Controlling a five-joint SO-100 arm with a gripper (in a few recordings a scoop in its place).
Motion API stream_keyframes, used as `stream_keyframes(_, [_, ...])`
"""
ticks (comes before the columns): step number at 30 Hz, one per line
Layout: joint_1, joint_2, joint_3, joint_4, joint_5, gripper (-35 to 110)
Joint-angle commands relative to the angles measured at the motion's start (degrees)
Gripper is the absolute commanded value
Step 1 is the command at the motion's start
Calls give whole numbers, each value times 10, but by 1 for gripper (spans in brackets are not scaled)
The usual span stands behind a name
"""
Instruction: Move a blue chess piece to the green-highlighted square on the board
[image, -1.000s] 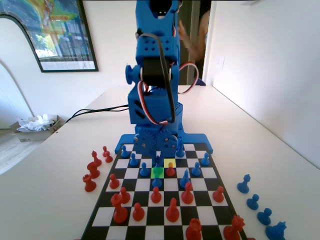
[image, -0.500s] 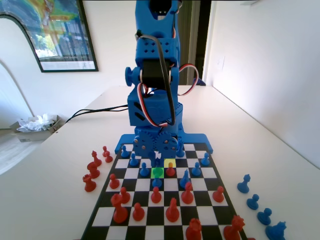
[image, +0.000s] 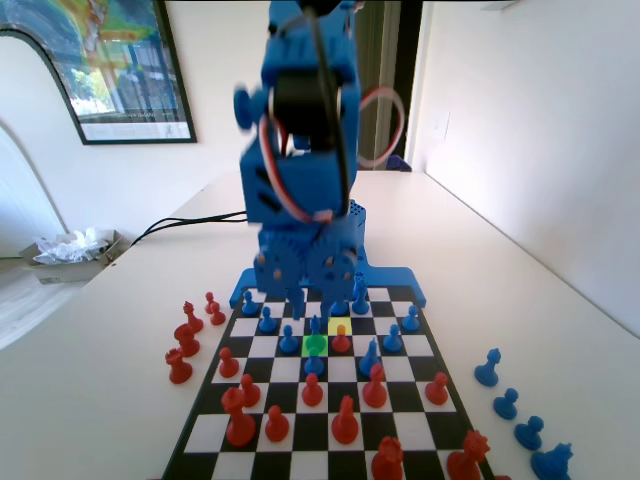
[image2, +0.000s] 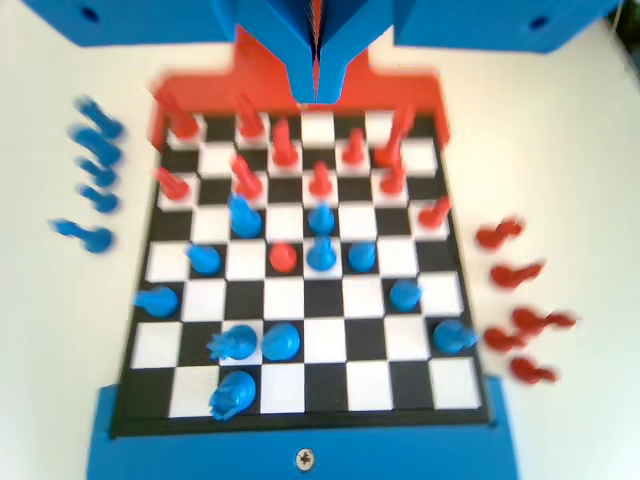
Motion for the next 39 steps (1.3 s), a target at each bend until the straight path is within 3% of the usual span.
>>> stream_keyframes(1, [-8, 136, -59, 72, -26, 1])
stream_keyframes(11, [-54, 427, -6, 242, -70, 1])
stream_keyframes(20, [-72, 653, 185, 187, -76, 1])
stream_keyframes(25, [-54, 686, 194, 166, -78, 1])
stream_keyframes(30, [-9, 717, 195, 159, -71, 11])
stream_keyframes(39, [-12, 717, 195, 159, -72, 11])
